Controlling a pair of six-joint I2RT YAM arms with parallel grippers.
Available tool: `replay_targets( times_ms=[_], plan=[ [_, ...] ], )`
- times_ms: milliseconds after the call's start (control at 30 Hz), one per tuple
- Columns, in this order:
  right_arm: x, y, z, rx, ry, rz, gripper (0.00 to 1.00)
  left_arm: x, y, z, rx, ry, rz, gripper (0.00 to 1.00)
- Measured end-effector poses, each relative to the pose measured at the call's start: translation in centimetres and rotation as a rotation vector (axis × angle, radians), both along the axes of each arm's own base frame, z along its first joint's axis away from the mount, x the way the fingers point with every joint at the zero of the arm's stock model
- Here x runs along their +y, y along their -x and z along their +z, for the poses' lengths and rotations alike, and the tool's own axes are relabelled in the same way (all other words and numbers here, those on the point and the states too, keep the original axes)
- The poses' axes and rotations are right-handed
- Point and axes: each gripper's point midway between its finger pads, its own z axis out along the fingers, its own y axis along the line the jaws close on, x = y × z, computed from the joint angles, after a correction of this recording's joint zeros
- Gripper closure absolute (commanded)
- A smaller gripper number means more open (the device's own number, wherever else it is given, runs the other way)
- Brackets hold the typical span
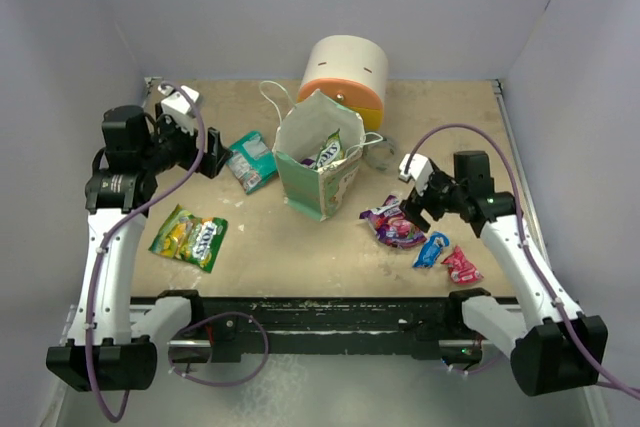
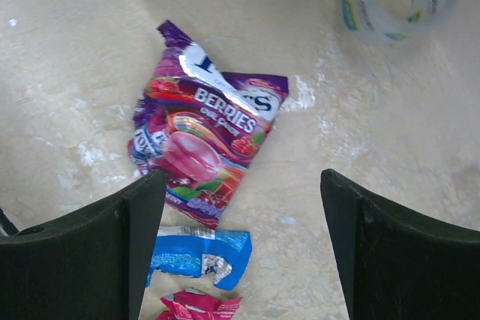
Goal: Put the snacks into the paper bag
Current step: Pick up the snack from the center of the board.
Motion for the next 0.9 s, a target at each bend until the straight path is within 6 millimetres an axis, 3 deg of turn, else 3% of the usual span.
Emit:
replay_targets(
  times_ms=[233, 533, 700, 900],
  plan=[
    [2.5, 1.4, -0.5, -0.042, 0.034, 0.132, 0.18, 1.4, -0.8, -0.7, -0.012, -0.025, 0.062, 0.01],
    [4.9, 3.7, -5.0, -0.006, 0.147, 0.264, 0.19, 2.6, -1.9, -1.4, 0.001, -0.038, 0.108, 0.01],
    [5.1, 4.6, -6.7, -0.013, 0.217, 0.295, 0.19, 3.4, -2.3, -1.9, 0.007, -0.039, 0.133, 0.01],
    [4.6, 3.7, -8.1, -0.027, 0.291, 0.267, 0.20, 3.8, -2.3, -2.4, 0.015, -0.038, 0.144, 0.01]
  ],
)
